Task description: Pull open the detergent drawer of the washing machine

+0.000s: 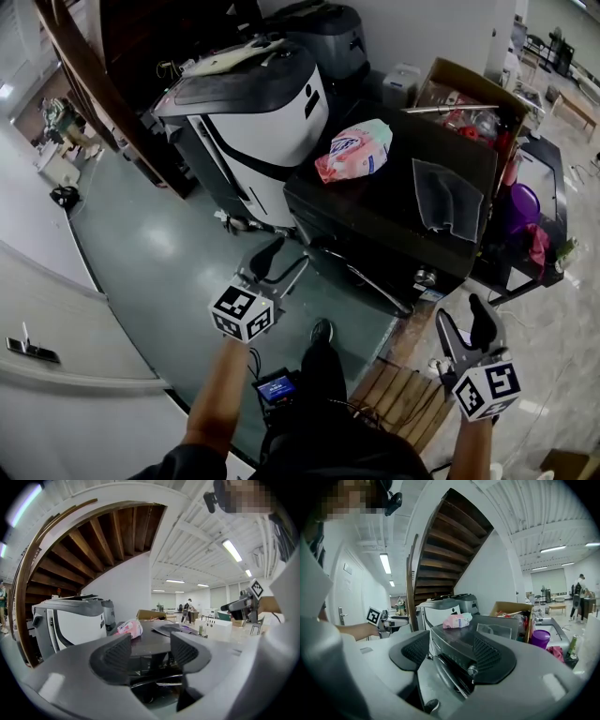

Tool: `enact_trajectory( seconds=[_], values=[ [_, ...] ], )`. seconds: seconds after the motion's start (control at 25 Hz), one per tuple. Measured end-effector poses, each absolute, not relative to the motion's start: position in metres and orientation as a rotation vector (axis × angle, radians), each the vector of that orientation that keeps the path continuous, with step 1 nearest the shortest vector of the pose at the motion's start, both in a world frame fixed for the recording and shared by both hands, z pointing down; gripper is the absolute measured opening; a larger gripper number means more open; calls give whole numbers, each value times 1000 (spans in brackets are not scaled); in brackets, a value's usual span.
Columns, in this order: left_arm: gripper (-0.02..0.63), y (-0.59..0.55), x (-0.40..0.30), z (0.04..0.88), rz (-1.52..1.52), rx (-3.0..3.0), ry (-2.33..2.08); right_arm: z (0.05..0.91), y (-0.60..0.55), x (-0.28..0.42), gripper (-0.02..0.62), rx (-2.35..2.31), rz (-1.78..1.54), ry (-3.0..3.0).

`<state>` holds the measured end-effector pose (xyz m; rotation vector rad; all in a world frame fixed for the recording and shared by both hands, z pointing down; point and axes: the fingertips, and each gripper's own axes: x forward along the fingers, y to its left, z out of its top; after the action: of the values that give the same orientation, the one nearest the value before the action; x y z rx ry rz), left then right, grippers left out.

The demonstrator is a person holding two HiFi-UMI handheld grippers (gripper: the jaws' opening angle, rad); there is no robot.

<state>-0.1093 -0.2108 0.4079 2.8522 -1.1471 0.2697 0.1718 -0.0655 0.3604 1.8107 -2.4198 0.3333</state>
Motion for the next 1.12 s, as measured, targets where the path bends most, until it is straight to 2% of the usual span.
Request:
enact_trajectory(
  seconds=[0.08, 0.2, 0.28, 0.4, 0.48, 1.12],
  values=[
    [330, -217, -106, 414, 286, 2847, -1144, 362, -70, 173, 298, 1805, 337, -2417],
    [346, -227, -104, 420, 272, 2821, -1137, 366, -75, 175, 308, 1811, 345, -2410],
    [390, -235, -103, 425, 256, 2802, -1140, 367, -79, 178, 338, 1823, 346, -2404],
    [403, -245, -100, 434, 256, 2782, -1131, 371, -85, 183, 362, 1841, 328, -2385],
    [440, -251, -96, 440, 256, 2768, -1116, 373, -88, 187, 396, 1852, 314, -2365],
    [474, -295, -86, 505, 287, 2643, -1048, 385, -110, 199, 397, 1880, 344, -2328]
  ],
)
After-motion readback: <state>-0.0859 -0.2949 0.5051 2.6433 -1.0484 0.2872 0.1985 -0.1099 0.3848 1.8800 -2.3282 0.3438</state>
